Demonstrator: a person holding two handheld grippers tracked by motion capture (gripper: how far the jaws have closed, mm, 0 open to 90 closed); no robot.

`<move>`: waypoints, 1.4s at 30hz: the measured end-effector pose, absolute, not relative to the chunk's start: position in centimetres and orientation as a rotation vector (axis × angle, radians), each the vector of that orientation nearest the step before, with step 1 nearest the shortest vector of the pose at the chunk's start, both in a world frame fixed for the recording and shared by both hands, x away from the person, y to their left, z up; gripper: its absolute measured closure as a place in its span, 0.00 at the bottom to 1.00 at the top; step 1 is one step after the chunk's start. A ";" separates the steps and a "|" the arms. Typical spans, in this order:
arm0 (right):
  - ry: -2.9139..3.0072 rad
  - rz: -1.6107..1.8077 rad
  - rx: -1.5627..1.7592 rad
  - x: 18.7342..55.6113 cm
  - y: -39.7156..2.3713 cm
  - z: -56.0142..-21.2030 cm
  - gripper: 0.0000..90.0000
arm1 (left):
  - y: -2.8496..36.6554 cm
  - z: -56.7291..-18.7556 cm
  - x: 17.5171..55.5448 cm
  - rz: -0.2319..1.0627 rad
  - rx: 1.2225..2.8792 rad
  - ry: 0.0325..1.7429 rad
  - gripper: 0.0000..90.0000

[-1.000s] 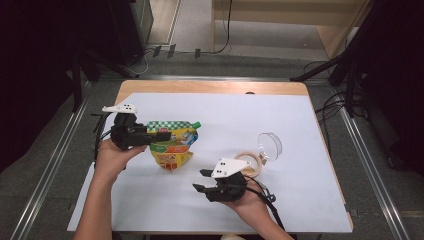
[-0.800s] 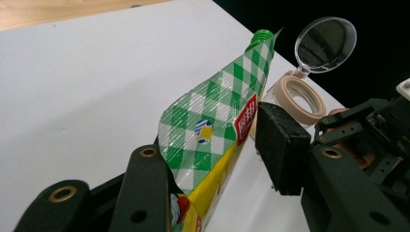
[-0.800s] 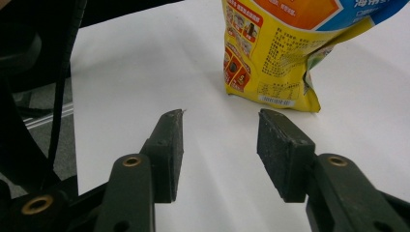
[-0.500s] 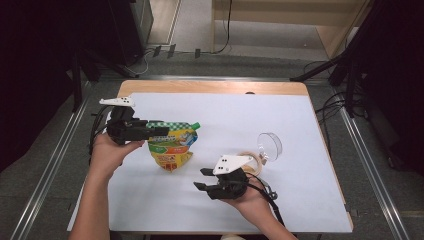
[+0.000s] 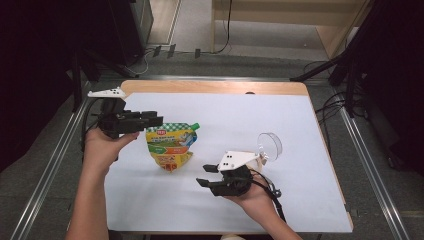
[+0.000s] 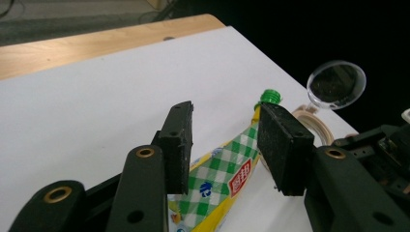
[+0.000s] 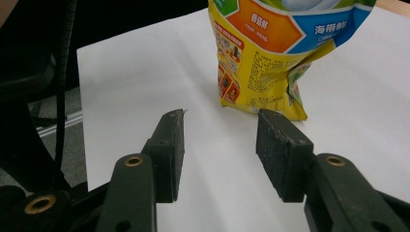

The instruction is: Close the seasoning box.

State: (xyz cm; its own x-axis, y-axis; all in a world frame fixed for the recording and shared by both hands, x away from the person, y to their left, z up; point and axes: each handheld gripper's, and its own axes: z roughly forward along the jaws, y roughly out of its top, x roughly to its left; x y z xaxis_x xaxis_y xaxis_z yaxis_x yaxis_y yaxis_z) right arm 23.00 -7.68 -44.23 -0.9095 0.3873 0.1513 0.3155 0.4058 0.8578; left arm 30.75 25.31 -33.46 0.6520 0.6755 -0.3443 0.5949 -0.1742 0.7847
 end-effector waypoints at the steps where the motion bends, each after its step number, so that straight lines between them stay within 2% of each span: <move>1: 2.571 1.549 0.646 23.1 -7.8 -44.1 0.61 | 25.5 -33.4 30.7 0.107 1.853 1.015 0.63; 6: 2.558 1.564 0.664 23.4 -8.5 -43.4 0.60 | 27.1 -34.0 31.0 0.152 1.843 1.087 0.63; 13: 2.563 1.549 0.694 23.9 -9.5 -42.6 0.60 | 28.8 -35.8 31.7 0.146 1.817 1.146 0.64; 18: 2.574 1.532 0.709 24.4 -10.0 -42.5 0.60 | 29.2 -37.1 32.1 0.143 1.814 1.181 0.60; 23: 2.574 1.529 0.713 24.6 -10.5 -42.2 0.60 | 29.3 -38.3 32.4 0.165 1.858 1.158 0.51; 38: 2.519 1.524 0.756 25.4 -13.2 -40.1 0.62 | 28.7 -40.2 32.9 0.148 1.917 1.156 0.48; 42: 2.513 1.526 0.764 25.6 -14.2 -39.4 0.65 | 28.3 -40.5 32.9 0.158 1.954 1.139 0.48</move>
State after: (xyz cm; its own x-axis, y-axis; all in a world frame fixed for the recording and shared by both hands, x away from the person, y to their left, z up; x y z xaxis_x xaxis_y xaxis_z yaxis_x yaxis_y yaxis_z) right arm 25.63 -14.19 -39.42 -0.8686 0.4670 0.1660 0.3628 0.3709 0.8549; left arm 32.88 28.28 -40.49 0.5779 0.7641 -0.2867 0.6571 -0.2273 0.7187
